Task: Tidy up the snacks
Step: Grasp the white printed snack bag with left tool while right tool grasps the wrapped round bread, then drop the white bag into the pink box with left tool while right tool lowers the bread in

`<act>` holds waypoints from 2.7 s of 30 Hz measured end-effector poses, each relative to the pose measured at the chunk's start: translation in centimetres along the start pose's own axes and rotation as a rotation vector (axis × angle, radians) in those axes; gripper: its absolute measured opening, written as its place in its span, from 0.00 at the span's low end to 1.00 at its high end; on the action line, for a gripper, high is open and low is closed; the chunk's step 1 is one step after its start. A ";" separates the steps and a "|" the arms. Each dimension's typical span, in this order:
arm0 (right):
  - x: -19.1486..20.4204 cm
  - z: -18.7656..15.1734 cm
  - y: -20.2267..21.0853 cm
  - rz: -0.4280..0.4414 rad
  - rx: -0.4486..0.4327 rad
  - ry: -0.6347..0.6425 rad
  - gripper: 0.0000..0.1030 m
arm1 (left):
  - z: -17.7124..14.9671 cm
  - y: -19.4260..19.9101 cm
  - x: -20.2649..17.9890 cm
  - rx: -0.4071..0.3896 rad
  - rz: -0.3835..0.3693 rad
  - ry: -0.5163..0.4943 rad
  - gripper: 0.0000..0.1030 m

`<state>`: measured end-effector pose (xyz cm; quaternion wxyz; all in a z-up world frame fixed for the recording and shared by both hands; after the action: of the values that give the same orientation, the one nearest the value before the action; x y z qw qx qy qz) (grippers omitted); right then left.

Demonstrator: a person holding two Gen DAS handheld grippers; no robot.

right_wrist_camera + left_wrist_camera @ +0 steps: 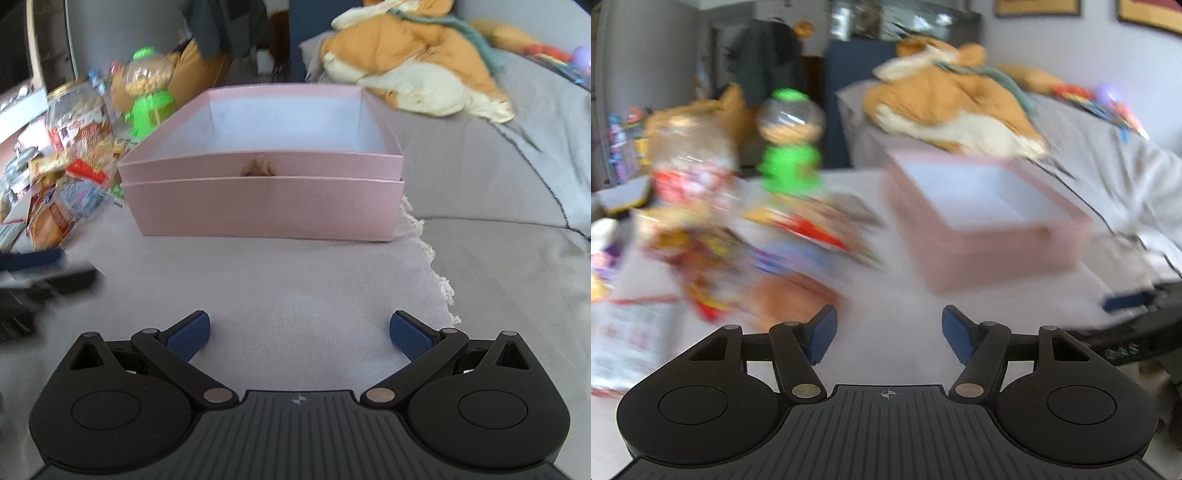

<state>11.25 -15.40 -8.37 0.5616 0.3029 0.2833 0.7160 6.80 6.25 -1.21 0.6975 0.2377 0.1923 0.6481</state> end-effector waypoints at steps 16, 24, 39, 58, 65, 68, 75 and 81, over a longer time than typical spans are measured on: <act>11.6 8.2 -4.4 0.277 0.053 0.037 1.00 | -4.8 3.8 18.9 0.046 0.237 0.278 0.65; 23.1 5.3 -3.7 0.395 0.061 0.330 0.85 | -6.0 3.2 19.8 0.060 0.218 0.347 0.65; 11.9 3.2 1.2 0.263 0.056 0.288 0.61 | -4.2 2.1 8.9 0.083 0.096 -0.042 0.77; 2.5 2.3 0.9 0.242 -0.027 0.193 0.84 | -0.1 1.3 -6.0 0.036 -0.236 -0.122 0.77; 4.2 1.3 -0.1 0.173 -0.049 0.204 0.56 | 1.6 -0.4 -6.6 0.076 -0.220 -0.095 0.77; 3.8 0.9 1.4 0.197 -0.038 0.205 0.53 | 4.0 0.3 -6.2 0.025 -0.226 -0.045 0.77; 0.1 4.0 5.1 0.242 -0.102 0.079 0.53 | 12.6 -3.5 -6.2 -0.083 -0.233 0.027 0.77; -1.1 5.8 5.3 0.196 -0.130 0.053 0.53 | 15.5 -13.9 -7.2 -0.021 -0.203 0.070 0.75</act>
<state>12.42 -17.20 -0.71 0.4996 0.2732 0.2198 0.7921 26.38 -2.84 3.05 0.7548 0.1866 0.2328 0.5841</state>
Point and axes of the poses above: each gripper's, at about its wrist camera, not at the fingertips, and y roughly against the way its jaws point, x to its left, z to its top, the point moved 10 cm from there along -y, roughly the way its jaws point, and after that the axes turned 7 degrees about -y, right-handed, at the moved point
